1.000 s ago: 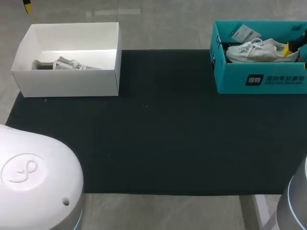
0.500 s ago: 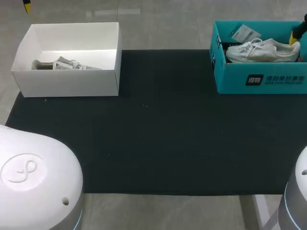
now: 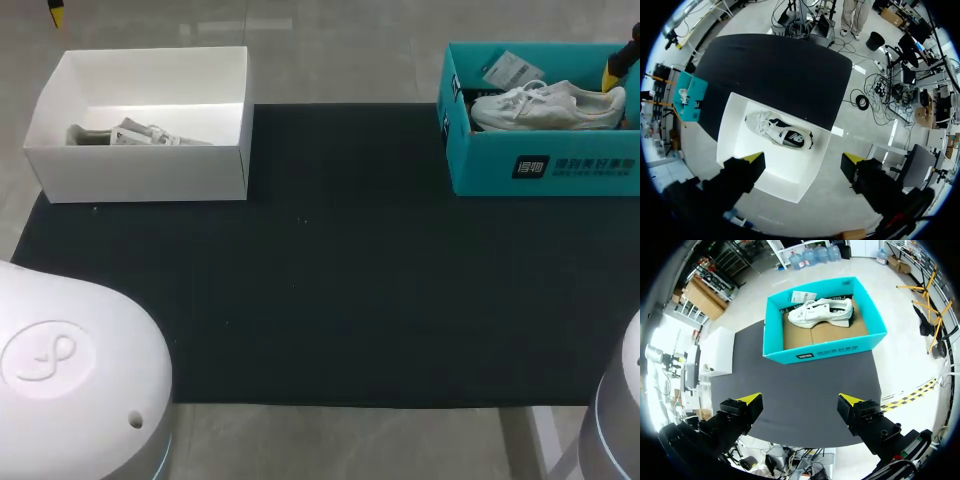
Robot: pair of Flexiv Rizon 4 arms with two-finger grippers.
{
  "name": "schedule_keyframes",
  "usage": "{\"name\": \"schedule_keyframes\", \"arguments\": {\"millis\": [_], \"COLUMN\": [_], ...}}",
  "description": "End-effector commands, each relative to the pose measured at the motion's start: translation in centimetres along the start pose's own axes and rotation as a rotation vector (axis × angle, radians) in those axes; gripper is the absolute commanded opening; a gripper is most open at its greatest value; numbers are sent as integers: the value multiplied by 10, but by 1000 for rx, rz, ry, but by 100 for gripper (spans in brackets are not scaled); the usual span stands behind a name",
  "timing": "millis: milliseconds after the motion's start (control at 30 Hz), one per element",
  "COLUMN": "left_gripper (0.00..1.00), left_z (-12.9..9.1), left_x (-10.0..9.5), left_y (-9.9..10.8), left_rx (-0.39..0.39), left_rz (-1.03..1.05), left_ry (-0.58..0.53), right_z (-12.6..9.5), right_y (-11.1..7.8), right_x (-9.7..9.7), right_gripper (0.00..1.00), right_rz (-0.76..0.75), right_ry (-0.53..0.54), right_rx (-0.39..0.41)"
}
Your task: Take the shoe out of the shoebox, open the shoe tongue, remove and reinsert the insole, then place the shoe into the shoebox
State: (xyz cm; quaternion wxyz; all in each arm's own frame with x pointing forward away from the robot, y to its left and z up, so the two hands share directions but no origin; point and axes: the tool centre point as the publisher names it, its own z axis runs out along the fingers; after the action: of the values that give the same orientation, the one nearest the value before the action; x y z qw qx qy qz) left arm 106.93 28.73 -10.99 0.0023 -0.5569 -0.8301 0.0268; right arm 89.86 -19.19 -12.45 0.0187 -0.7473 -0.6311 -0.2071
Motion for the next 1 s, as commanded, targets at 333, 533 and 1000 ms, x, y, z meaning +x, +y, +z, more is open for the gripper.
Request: {"name": "schedule_keyframes", "arguments": {"millis": [333,533,1000], "left_gripper": [100,100,100], "left_z": [-1,-1,-1], "left_x": [1,1,1], "left_y": [-1,-1,-1], "left_rx": [-2,-2,-2], "left_rz": [0,0,0], "left_ry": [3,3,3], "right_z": [28,31,59], "right_y": [64,94,163], "right_x": [-31,-44,-67], "right_gripper": [100,100,100], "right_rz": [-42,-27,-7], "right_ry": [-66,-98,-178], "right_rx": [1,10,4]}}
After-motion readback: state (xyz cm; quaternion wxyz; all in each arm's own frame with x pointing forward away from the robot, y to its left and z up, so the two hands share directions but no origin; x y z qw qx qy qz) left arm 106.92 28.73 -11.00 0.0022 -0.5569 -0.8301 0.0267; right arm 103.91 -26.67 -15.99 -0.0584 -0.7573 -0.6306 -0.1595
